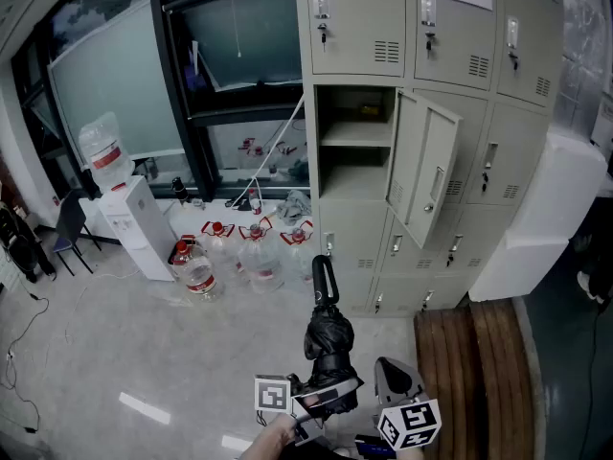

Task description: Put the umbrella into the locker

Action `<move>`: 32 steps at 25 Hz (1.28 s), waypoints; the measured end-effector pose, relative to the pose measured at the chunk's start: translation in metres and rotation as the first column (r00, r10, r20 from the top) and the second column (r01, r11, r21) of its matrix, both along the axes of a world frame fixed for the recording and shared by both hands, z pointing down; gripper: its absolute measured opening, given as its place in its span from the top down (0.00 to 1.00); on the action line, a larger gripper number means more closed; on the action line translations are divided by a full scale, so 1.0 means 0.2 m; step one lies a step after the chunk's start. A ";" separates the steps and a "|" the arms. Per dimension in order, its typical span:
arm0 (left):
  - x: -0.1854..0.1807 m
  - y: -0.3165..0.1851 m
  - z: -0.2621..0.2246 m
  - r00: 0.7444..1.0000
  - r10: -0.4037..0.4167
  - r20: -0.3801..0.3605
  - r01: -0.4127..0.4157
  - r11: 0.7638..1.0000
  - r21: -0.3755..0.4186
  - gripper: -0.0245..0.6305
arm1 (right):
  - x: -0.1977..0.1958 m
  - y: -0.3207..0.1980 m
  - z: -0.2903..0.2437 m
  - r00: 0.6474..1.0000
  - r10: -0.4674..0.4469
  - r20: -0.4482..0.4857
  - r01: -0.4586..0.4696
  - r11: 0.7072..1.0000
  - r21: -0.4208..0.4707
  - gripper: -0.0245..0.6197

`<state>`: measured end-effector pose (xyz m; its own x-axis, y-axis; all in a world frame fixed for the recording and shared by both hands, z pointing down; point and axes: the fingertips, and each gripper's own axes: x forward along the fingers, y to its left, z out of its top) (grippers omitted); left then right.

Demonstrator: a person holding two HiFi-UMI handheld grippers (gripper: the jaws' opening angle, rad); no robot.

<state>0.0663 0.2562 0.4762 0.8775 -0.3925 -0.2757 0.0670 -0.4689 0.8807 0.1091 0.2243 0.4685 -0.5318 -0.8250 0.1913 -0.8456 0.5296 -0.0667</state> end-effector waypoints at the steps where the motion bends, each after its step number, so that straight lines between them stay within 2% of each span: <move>1: 0.00 0.01 0.01 1.000 0.003 0.007 -0.003 1.000 -0.004 0.55 | 0.00 0.01 0.00 1.000 -0.004 -0.004 0.004 1.000 -0.002 0.96; 4: 0.01 0.03 0.02 1.000 0.010 0.017 -0.009 1.000 -0.017 0.55 | -0.02 0.04 0.00 1.000 -0.011 -0.015 0.011 1.000 -0.005 0.96; 9: 0.01 0.02 0.02 1.000 0.010 -0.007 -0.010 0.999 -0.041 0.55 | -0.01 0.02 -0.01 1.000 -0.009 -0.028 0.009 1.000 0.009 0.96; 14: 0.03 -0.03 0.03 1.000 0.007 -0.008 -0.007 0.999 -0.034 0.55 | 0.05 -0.04 -0.06 0.999 0.032 0.005 -0.032 0.998 0.050 0.96; 19: 0.03 -0.13 0.02 1.000 0.005 -0.006 -0.005 0.999 -0.034 0.55 | 0.05 -0.16 -0.02 0.999 0.032 0.006 -0.033 0.999 0.029 0.96; 25: -0.01 -0.45 0.09 0.999 0.009 0.053 -0.008 1.000 -0.020 0.55 | 0.01 -0.45 0.04 1.000 0.027 0.003 -0.027 1.000 0.007 0.96; 32: 0.00 -1.01 0.08 0.996 0.085 0.006 -0.085 0.996 -0.034 0.55 | 0.00 -0.98 0.11 0.997 0.079 -0.026 -0.080 0.996 -0.043 0.96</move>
